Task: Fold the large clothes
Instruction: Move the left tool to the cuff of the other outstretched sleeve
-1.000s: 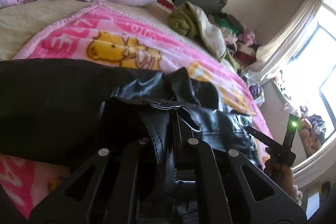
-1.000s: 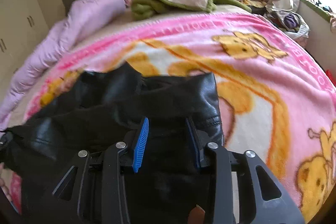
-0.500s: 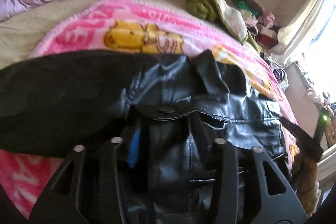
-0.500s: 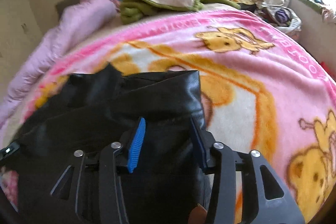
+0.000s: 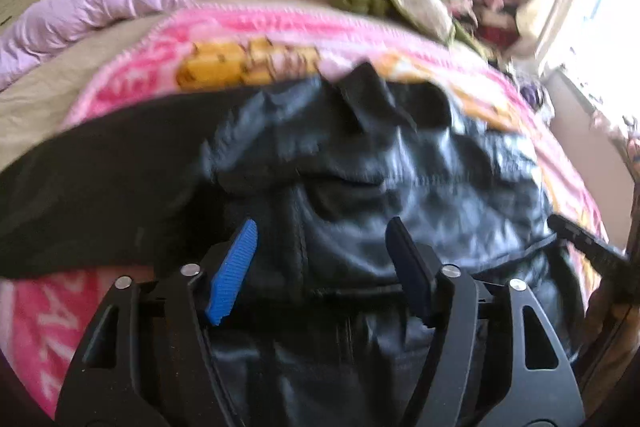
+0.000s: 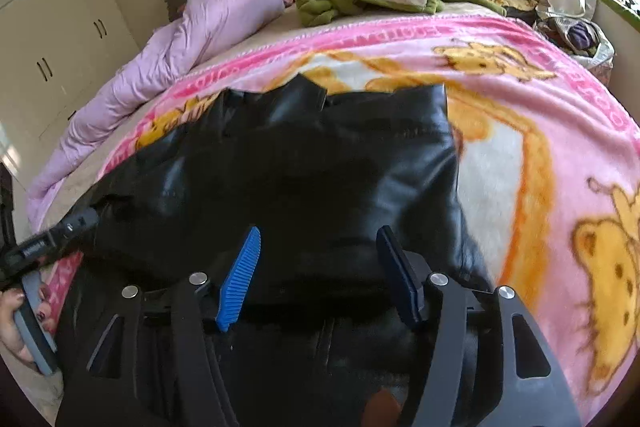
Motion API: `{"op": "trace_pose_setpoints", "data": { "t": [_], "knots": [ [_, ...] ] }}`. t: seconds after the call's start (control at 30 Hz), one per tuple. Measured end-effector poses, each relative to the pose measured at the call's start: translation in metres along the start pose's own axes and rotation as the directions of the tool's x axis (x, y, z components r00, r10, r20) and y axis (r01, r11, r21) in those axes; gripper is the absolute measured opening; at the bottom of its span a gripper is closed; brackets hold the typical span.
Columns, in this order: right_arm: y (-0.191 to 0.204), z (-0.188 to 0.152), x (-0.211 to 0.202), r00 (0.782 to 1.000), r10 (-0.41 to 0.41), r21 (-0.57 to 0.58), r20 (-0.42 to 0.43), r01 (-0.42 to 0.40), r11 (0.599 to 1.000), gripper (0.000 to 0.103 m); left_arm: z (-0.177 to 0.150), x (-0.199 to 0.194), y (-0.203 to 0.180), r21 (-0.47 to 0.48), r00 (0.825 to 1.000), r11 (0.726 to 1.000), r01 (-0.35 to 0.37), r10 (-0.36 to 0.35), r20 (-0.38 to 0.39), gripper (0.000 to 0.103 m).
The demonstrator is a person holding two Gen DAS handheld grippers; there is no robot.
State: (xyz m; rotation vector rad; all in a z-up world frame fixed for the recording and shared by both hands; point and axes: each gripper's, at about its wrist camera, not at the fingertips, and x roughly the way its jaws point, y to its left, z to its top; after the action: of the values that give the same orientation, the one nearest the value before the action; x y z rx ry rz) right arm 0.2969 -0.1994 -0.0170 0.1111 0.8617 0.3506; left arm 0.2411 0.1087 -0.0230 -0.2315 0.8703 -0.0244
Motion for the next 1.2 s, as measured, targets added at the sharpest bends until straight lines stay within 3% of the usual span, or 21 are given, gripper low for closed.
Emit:
{"op": "trace_pose_setpoints", "data": {
  "t": [0.13,0.27,0.4,0.57,0.7,0.77,0.83,1.1,1.2],
  "knots": [
    [-0.004,-0.012,0.011,0.998,-0.046,0.007,-0.050,0.047,0.999,0.064,-0.014,0.019,0.002,0.025,0.996,1.000,-0.019,0.021,-0.086,0.068],
    [-0.003,-0.021,0.024,0.990,-0.096,-0.010,-0.098,0.096,0.995,0.064,-0.018,0.030,0.013,-0.023,0.993,1.000,0.012,-0.015,-0.117,0.074],
    [-0.004,-0.022,0.022,0.992,-0.096,0.021,-0.083,0.098,0.995,0.065,-0.020,0.025,0.013,-0.024,0.996,1.000,0.017,-0.019,-0.088,0.075],
    [0.002,-0.024,0.002,0.998,-0.047,0.057,-0.035,0.049,0.997,0.078,-0.019,0.012,0.016,-0.059,0.998,0.998,0.026,-0.028,-0.048,0.084],
    [0.013,-0.030,-0.011,0.999,-0.036,0.058,0.002,0.035,0.998,0.091,-0.019,0.004,0.021,-0.092,0.997,0.994,0.060,-0.064,-0.040,0.085],
    [0.020,-0.032,-0.015,1.000,-0.025,0.047,0.009,0.024,0.999,0.094,-0.019,-0.006,0.022,-0.090,0.998,0.994,0.061,-0.063,-0.012,0.094],
    [0.029,-0.034,-0.022,0.999,-0.024,0.032,0.026,0.023,0.999,0.097,-0.020,-0.016,0.025,-0.102,0.998,0.993,0.063,-0.063,0.012,0.094],
    [0.074,-0.032,-0.037,0.998,0.022,-0.043,0.058,-0.020,0.999,0.098,-0.020,-0.038,0.054,-0.161,0.998,0.985,-0.061,0.064,0.016,0.094],
    [0.092,-0.028,-0.039,0.997,0.040,-0.074,0.060,-0.036,0.997,0.099,-0.019,-0.047,0.068,-0.187,0.997,0.980,-0.069,0.075,0.024,0.094]
  ]
}}
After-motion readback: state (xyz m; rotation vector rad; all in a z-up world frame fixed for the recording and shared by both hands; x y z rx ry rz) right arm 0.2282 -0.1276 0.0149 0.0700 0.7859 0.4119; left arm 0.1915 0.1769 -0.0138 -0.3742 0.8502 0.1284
